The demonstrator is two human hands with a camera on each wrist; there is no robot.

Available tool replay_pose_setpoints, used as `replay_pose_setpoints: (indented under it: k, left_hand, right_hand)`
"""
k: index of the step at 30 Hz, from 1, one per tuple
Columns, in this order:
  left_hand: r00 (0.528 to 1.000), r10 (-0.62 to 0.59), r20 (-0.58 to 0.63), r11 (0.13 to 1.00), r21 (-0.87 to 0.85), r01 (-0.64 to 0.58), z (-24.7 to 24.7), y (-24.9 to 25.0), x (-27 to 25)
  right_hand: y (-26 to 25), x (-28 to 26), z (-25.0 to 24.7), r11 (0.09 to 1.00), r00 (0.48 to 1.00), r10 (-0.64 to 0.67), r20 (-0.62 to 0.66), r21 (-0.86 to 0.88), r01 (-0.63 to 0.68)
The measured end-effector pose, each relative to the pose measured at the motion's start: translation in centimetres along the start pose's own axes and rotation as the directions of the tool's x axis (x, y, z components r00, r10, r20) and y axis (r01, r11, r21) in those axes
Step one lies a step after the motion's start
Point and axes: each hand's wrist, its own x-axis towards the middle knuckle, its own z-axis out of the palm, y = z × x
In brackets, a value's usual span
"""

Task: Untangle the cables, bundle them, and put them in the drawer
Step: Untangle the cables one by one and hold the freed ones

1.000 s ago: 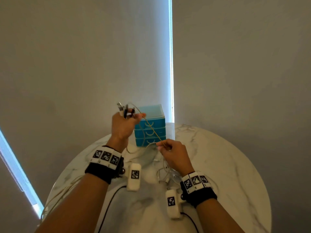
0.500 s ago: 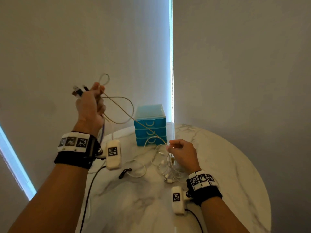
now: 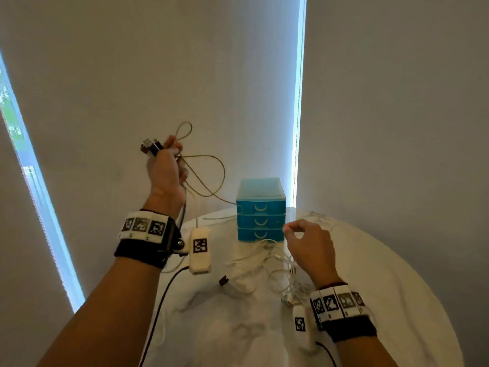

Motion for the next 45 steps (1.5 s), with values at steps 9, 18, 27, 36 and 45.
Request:
replay_pose_setpoints:
  k: [9, 18, 27, 36, 45]
  left_hand:
    - [0.984, -0.093, 0.153, 0.973, 0.226, 0.056, 1.5, -0.1, -2.5]
    - [0.993, -0.062, 0.101, 0.764, 0.645, -0.018, -6.3, 3.3, 0.6]
    - [0.986, 0.123, 0.111, 0.788, 0.593, -0.165, -4.3, 5.4, -1.2]
    - [0.879, 0.477, 0.028, 0.645, 0.668, -0.371, -2.8, 11.6, -3.2]
    - [0.912, 0.405, -0.057, 0.7, 0.661, -0.27, -4.5, 12.4, -2.2]
  right_hand:
    - [-10.1, -0.2, 4.0, 0.977, 0.866, -0.153, 0.476, 0.206, 0.059]
    - [-4.4, 8.0, -6.4, 0.582, 0.882, 0.471, 0.022, 0.743, -0.33]
    - [-3.9, 10.5, -4.6, 0.622, 0.784, 0.564, -0.259, 0.758, -0.197]
    - [-20.3, 5.5, 6.6, 0.858, 0.509, -0.451, 0.733, 0.512, 0.023]
    - [-15.0, -0.6, 6.7, 0.899, 0.522, -0.33, 0.786, 0.43, -0.08]
